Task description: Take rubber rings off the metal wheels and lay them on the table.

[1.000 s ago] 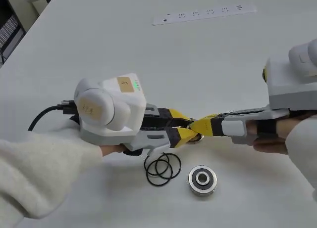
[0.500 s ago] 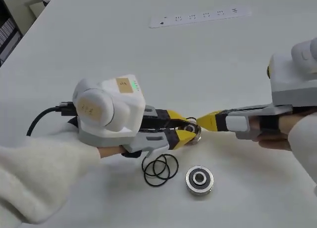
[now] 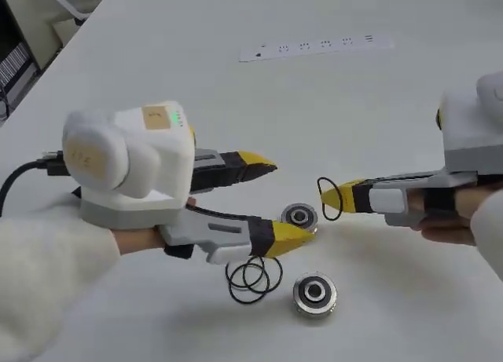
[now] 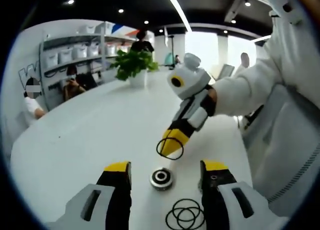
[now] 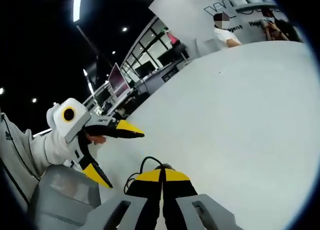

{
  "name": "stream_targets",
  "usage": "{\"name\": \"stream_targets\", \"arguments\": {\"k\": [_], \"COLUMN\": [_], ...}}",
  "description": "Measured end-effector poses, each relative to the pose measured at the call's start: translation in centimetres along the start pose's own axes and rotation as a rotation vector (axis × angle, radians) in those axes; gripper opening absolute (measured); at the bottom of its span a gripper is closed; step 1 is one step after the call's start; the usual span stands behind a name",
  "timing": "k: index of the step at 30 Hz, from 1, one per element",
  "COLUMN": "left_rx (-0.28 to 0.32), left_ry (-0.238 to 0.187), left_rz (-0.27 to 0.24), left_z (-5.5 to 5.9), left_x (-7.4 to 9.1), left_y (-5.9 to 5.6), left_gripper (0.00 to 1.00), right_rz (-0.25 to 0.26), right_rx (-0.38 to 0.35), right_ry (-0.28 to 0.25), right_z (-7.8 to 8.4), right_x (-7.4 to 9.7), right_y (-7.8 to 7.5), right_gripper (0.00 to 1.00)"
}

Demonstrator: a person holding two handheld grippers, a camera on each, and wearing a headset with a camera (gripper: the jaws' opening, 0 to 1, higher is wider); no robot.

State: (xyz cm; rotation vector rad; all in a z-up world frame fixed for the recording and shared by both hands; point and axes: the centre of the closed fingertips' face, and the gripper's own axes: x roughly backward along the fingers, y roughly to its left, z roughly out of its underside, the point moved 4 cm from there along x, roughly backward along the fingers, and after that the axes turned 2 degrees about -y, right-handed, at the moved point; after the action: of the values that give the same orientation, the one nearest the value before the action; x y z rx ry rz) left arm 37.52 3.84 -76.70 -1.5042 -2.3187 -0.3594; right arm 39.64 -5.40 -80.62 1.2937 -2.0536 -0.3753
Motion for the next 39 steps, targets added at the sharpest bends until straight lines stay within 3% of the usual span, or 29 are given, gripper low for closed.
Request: {"name": "stream_targets", "arguments": {"k": [5, 9, 16, 23, 27, 39], "left_rx": [-0.005, -0.01, -0.02, -0.002, 0.013, 0.075], "left_ry": [-0.024, -0.047, -0.045, -0.024, 0.012, -0.003], "left_rz": [-0.018, -0.036, -0.062, -0.08, -0.119, -0.234], "left_z": [-1.2, -2.1, -2.2, -1.3, -0.1, 1.6], "left_x": [1.8, 3.3, 5.6, 7.9, 9.2, 13.7], "left_y": [0.2, 0.4, 0.0, -0.5, -0.4, -0.5], "left_gripper": [0.71, 0.76, 0.85, 0.93, 0.99, 1.0], "right_rz": [-0.011, -0.018, -0.03, -0.032, -0.052, -0.084], "right_rx": [0.006, 0.007, 0.009, 0.046, 0.052, 0.103], "right_ry": [0.003, 0.002, -0.013, 0.012, 0.032, 0.09], "right_z": [-0.1, -0.4, -1.0, -0.3, -0.1, 0.4], "right_x": [0.4, 0.7, 1.3, 1.5, 1.0, -0.6], "right_y": [0.5, 0.9, 1.6, 2.6, 3.2, 4.6], "right_gripper": [0.0, 0.0, 0.0, 0.0, 0.0, 0.0]}}
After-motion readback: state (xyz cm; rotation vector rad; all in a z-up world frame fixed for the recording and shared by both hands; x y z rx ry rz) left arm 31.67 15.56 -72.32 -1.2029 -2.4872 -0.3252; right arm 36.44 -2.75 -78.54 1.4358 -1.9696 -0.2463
